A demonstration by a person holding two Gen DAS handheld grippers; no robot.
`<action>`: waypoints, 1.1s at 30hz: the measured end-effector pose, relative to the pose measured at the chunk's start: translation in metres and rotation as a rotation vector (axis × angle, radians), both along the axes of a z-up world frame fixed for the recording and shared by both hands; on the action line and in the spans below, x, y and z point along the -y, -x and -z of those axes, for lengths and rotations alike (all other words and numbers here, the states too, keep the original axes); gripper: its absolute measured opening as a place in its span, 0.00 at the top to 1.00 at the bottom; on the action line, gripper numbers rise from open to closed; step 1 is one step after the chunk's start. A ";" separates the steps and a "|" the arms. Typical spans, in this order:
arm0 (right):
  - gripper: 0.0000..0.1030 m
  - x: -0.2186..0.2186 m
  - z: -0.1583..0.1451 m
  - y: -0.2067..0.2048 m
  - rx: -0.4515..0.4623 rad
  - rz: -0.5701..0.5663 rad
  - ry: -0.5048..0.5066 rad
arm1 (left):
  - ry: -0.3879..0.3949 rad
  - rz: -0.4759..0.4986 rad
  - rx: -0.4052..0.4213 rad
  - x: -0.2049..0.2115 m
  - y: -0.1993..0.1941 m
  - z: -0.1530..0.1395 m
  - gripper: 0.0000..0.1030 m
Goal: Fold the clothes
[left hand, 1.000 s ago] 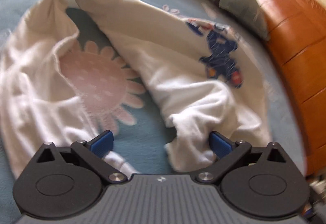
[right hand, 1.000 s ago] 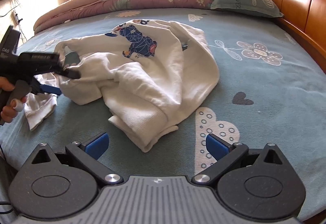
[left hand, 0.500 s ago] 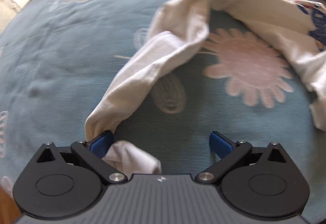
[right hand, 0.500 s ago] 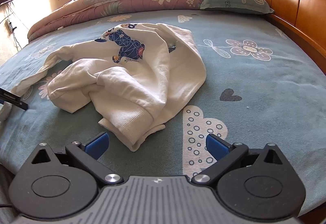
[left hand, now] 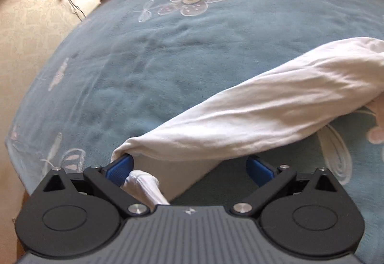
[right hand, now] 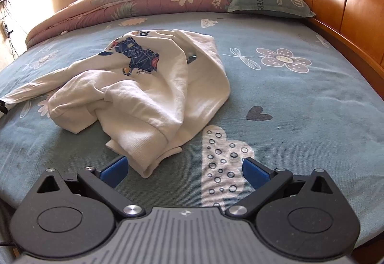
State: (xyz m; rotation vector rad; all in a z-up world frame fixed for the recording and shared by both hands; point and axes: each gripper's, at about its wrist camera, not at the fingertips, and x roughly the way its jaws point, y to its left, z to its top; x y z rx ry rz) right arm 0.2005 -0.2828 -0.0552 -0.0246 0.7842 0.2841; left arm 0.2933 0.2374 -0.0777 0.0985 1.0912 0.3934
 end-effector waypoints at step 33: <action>0.00 -0.042 0.041 -0.101 -0.020 -0.019 0.135 | 0.639 0.684 0.233 0.300 -0.001 -0.047 0.02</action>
